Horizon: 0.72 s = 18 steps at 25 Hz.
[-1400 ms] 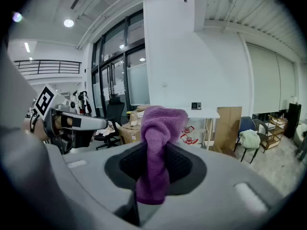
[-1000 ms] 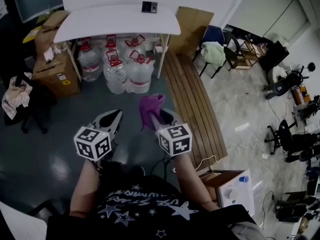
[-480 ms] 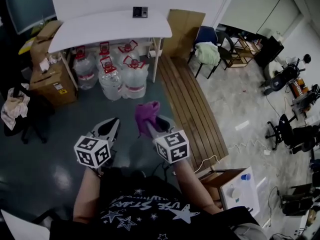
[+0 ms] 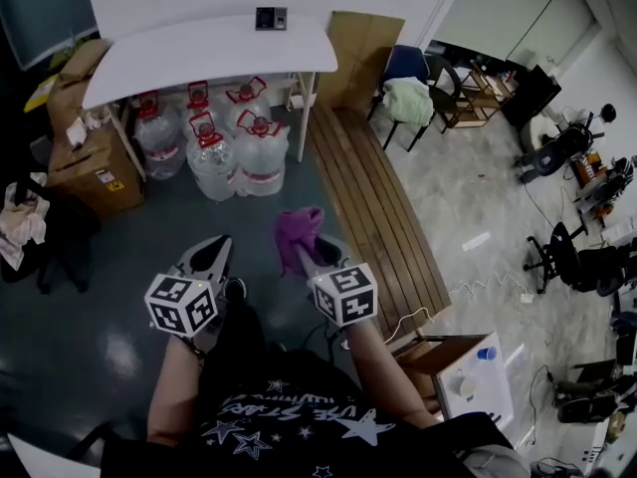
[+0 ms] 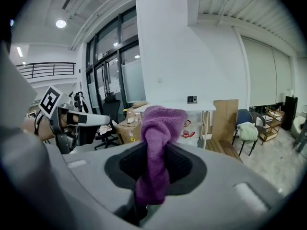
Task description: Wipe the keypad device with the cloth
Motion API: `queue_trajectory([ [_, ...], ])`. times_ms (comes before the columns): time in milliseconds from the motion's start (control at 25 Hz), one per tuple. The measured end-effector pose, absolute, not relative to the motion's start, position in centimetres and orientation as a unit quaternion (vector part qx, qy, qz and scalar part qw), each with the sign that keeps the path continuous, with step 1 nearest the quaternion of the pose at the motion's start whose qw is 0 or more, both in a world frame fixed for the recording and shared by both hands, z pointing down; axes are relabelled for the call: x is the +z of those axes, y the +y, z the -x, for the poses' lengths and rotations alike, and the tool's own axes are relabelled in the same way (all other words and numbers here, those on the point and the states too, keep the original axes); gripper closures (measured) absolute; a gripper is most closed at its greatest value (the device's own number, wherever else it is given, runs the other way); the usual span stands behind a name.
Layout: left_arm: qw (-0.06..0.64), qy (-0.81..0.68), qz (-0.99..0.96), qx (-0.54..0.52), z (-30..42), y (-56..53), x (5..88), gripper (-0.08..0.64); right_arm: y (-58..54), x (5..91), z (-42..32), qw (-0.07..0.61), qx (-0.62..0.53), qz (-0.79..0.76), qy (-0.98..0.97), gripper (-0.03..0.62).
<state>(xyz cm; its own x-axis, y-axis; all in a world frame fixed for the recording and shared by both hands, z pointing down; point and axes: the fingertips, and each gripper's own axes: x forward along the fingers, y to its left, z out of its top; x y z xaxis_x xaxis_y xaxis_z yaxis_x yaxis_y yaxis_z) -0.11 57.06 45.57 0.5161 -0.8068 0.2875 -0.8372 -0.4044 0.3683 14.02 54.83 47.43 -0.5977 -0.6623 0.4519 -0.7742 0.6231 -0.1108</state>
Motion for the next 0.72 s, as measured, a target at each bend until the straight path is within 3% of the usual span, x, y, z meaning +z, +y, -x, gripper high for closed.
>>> queue_trajectory([
  [240, 0.221, -0.460, -0.860, 0.018, 0.9, 50.8, 46.2, 0.552, 49.0, 49.1, -12.2, 0.206, 0.164, -0.414, -0.871, 0.494],
  [720, 0.265, -0.460, -0.848, 0.015, 7.9, 36.1, 47.9, 0.552, 34.3, 49.6, -5.9, 0.218, 0.184, -0.423, -0.860, 0.494],
])
